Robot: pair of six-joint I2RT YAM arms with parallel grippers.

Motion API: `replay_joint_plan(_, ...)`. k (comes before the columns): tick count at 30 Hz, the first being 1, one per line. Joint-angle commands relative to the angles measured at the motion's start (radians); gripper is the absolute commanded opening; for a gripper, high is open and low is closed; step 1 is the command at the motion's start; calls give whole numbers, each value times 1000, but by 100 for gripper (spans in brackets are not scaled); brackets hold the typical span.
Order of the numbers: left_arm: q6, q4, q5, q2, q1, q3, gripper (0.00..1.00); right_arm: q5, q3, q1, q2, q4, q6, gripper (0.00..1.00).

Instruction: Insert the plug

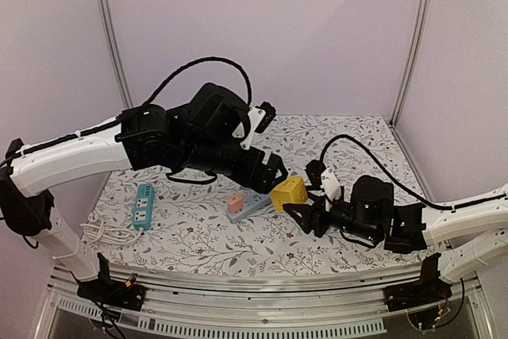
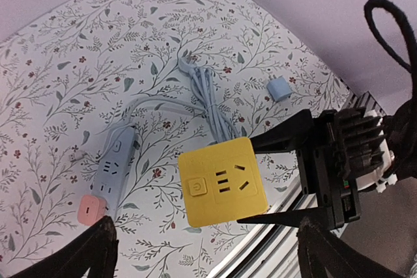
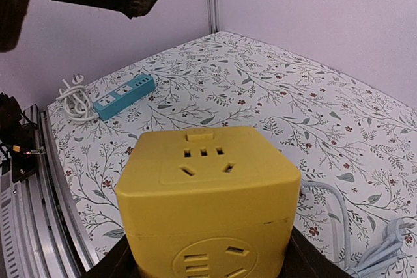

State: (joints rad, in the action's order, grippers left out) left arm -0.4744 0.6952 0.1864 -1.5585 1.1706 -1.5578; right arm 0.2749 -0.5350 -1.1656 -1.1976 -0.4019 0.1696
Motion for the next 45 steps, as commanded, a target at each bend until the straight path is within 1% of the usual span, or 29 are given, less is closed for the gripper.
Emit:
replay_joint_plan(1,21,72,-31,-66,-6,-60,96,70,-42,-23,-34,-46,-35,26)
replay_joint_plan(8,24,79,-73,-136,-7,-105,93,118,-28,-61,-36,-79,-77,24)
replay_joint_plan(17,36,111,-205,-203,-22,-153,91,188,-3,-125,-31,-146,-143,23)
replay_joint_plan(23,37,132,-249,-228,-36,-165,84,227,9,-141,-35,-172,-158,22)
replay_joint_plan(25,39,135,-263,-232,-40,-164,80,235,14,-146,-32,-183,-159,21)
replay_joint_plan(28,40,143,-279,-238,-43,-166,73,250,18,-154,-36,-196,-202,21)
replay_joint_plan(33,44,166,-303,-252,-50,-183,69,317,14,-176,-68,-225,-235,20)
replay_joint_plan(37,40,177,-364,-269,-59,-194,68,377,5,-197,-117,-257,-280,19)
replay_joint_plan(40,48,196,-376,-281,-61,-211,68,416,-4,-207,-151,-275,-305,17)
replay_joint_plan(45,52,202,-400,-285,-72,-211,69,430,4,-212,-175,-307,-329,16)
